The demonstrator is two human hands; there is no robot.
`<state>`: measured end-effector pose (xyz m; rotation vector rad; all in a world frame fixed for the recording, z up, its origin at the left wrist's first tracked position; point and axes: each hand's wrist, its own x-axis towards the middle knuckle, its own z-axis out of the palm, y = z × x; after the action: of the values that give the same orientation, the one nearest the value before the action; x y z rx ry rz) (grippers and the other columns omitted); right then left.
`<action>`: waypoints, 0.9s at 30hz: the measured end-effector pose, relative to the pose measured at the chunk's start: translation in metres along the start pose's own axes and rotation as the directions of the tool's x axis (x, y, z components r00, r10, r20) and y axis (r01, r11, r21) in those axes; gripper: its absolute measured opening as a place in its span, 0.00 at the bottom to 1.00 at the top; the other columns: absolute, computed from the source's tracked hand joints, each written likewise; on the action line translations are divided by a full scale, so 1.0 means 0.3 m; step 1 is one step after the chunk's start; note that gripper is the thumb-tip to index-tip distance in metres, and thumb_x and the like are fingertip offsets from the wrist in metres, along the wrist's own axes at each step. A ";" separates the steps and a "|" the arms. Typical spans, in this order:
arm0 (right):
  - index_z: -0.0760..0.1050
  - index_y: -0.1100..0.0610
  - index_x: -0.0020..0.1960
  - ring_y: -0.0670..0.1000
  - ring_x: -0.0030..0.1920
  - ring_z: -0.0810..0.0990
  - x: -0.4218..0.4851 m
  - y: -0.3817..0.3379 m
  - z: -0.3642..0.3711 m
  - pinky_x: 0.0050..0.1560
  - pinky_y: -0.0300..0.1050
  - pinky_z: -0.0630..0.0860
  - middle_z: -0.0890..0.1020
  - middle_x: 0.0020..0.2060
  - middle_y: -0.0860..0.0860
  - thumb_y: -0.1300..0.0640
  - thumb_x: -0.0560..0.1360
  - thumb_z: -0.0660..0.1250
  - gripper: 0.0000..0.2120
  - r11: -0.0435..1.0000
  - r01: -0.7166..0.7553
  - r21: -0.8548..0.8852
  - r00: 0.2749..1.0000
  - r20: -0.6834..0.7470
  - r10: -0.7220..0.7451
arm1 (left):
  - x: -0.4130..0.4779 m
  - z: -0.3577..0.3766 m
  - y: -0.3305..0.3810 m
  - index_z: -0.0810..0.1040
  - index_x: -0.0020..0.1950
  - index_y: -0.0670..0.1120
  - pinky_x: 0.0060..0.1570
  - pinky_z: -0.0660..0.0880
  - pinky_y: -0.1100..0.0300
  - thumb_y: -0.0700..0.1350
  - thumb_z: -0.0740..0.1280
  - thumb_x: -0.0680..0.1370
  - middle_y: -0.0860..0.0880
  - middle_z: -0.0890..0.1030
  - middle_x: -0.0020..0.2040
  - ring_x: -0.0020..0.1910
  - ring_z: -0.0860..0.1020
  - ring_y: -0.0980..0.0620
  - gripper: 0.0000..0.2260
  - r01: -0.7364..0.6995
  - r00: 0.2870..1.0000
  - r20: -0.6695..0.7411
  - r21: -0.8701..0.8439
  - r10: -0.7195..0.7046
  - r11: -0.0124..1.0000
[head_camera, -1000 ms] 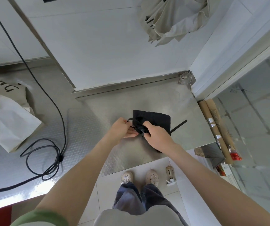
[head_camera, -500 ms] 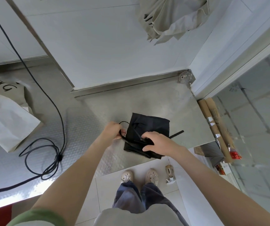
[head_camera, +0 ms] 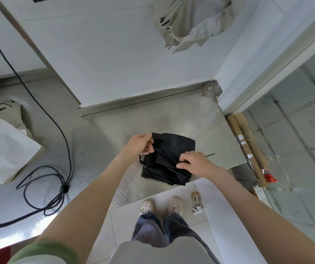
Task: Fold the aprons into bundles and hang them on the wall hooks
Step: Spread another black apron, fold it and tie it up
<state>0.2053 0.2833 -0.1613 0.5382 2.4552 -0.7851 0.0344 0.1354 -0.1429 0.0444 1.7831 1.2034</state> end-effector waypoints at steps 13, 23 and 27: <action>0.71 0.59 0.50 0.56 0.47 0.75 -0.066 0.101 -0.075 0.42 0.44 0.67 0.76 0.43 0.53 0.59 0.80 0.60 0.04 0.898 -0.265 0.351 0.914 -0.207 0.350 | -0.002 -0.002 0.030 0.73 0.56 0.43 0.27 0.71 0.68 0.42 0.56 0.83 0.52 0.78 0.34 0.25 0.71 0.58 0.07 0.046 0.997 0.076 -0.707 0.012 0.706; 0.80 0.59 0.46 0.52 0.50 0.71 -0.112 0.063 -0.155 0.49 0.43 0.63 0.71 0.42 0.52 0.57 0.80 0.59 0.12 0.881 -0.103 0.462 0.902 -0.329 0.278 | 0.009 0.044 0.088 0.74 0.61 0.34 0.32 0.72 0.69 0.37 0.55 0.83 0.49 0.80 0.39 0.28 0.74 0.60 0.12 -0.087 0.992 0.074 -0.168 0.101 0.982; 0.80 0.56 0.45 0.48 0.47 0.70 -0.112 -0.059 -0.218 0.49 0.41 0.65 0.74 0.40 0.50 0.57 0.80 0.61 0.10 0.933 0.138 0.333 0.938 -0.345 -0.016 | -0.065 0.156 0.151 0.77 0.55 0.42 0.35 0.68 0.69 0.35 0.55 0.81 0.53 0.75 0.38 0.32 0.72 0.61 0.12 -0.350 0.895 0.405 0.373 0.189 0.859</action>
<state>0.2009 0.3033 -0.0885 0.7648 2.6707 -1.2765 0.0583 0.1817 -0.0993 0.7614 1.7185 0.8851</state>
